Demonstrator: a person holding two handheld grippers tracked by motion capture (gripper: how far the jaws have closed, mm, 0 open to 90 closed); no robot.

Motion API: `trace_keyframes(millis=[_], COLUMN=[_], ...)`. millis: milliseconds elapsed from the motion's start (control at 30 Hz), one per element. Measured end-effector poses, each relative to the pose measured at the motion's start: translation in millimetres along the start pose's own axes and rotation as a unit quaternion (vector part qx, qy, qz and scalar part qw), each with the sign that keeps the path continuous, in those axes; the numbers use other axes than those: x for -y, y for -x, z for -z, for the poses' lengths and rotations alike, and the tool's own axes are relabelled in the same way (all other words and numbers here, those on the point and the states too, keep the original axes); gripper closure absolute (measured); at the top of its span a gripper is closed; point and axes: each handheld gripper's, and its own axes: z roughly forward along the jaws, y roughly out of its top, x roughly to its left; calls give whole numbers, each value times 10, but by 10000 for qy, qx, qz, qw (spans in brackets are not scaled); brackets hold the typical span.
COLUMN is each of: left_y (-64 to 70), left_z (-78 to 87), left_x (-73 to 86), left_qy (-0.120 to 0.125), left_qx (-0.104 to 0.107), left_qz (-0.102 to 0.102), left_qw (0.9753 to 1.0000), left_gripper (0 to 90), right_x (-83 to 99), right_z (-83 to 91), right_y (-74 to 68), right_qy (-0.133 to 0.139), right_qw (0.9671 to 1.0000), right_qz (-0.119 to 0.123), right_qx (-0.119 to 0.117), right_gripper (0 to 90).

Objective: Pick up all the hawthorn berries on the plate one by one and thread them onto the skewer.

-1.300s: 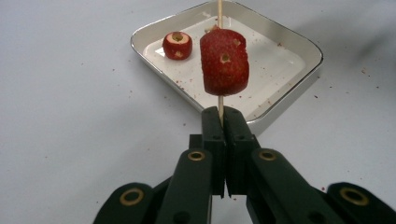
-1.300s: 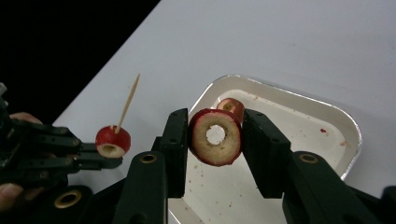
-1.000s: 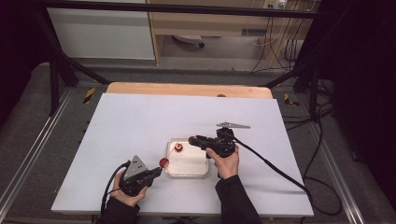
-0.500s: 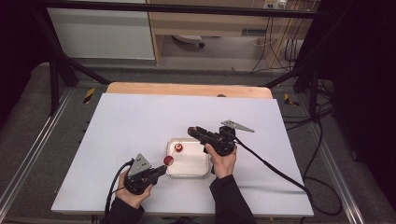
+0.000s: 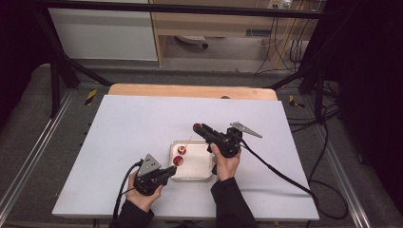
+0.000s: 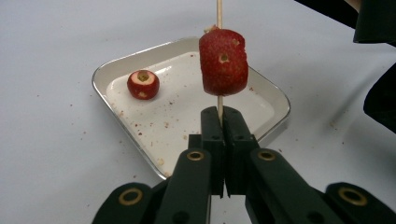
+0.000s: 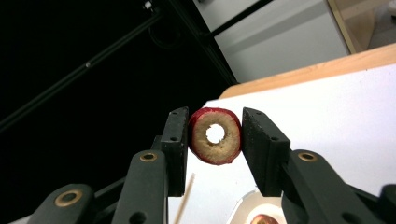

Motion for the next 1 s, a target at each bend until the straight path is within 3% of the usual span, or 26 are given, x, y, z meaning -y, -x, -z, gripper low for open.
trace_keyframes(millis=[433,1000], left_y=[61,74], left_z=[-80,-111], left_x=[-63,-78], left_qy=[128,259], left_qx=[24,11], left_qz=[86,216], left_qw=[9999,9994], left_gripper=[887,887], right_x=[2,53], right_z=[-2,-28], right_y=[-12,-12], right_qy=[264,380], right_qw=[9996,9991], right_qz=[-44,-161], right_qx=[-87,-114], right_gripper=[632,632])
